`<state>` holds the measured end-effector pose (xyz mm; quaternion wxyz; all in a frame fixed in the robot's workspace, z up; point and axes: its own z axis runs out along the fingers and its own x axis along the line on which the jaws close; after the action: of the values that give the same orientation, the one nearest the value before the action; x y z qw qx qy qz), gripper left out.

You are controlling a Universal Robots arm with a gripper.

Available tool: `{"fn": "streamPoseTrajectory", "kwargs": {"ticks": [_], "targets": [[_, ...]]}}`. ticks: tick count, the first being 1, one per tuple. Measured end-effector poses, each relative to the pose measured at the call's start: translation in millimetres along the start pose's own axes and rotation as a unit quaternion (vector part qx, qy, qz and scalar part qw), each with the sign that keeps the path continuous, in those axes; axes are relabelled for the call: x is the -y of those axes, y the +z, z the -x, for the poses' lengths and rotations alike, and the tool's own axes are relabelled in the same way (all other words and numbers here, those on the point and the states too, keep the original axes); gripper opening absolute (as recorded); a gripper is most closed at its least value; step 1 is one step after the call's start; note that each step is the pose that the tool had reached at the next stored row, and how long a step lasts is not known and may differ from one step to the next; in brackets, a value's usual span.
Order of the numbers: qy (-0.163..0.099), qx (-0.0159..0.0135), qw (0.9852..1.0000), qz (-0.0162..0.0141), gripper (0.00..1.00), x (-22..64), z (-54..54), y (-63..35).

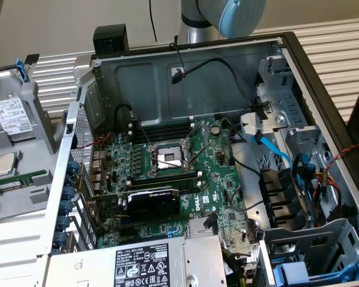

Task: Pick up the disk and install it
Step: 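Reach for the disk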

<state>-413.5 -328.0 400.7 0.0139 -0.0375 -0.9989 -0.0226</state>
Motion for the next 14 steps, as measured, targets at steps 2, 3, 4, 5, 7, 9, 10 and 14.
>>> {"fn": "streamPoseTrajectory", "kwargs": {"ticks": [2,3,4,5,7,9,10,14], "targets": [[-0.007,-0.0004,1.0000,-0.0002,0.11,0.0,-1.2,0.1],[-0.009,-0.0007,1.0000,-0.0003,0.11,-0.3,-2.2,0.2],[-0.009,-0.0010,1.0000,-0.0003,0.11,-1.4,-4.1,0.2],[-0.009,-0.0010,1.0000,-0.0002,0.11,-3.7,-6.3,0.5],[-0.009,-0.0009,1.0000,-0.0003,0.11,-9.6,-9.9,1.0],[-0.009,-0.0010,1.0000,-0.0003,0.11,-15.7,-13.5,1.6],[-0.009,-0.0010,1.0000,-0.0003,0.11,-18.7,-15.2,1.9],[-0.009,-0.0009,1.0000,-0.0003,0.11,-29.7,-23.0,3.0]]}}
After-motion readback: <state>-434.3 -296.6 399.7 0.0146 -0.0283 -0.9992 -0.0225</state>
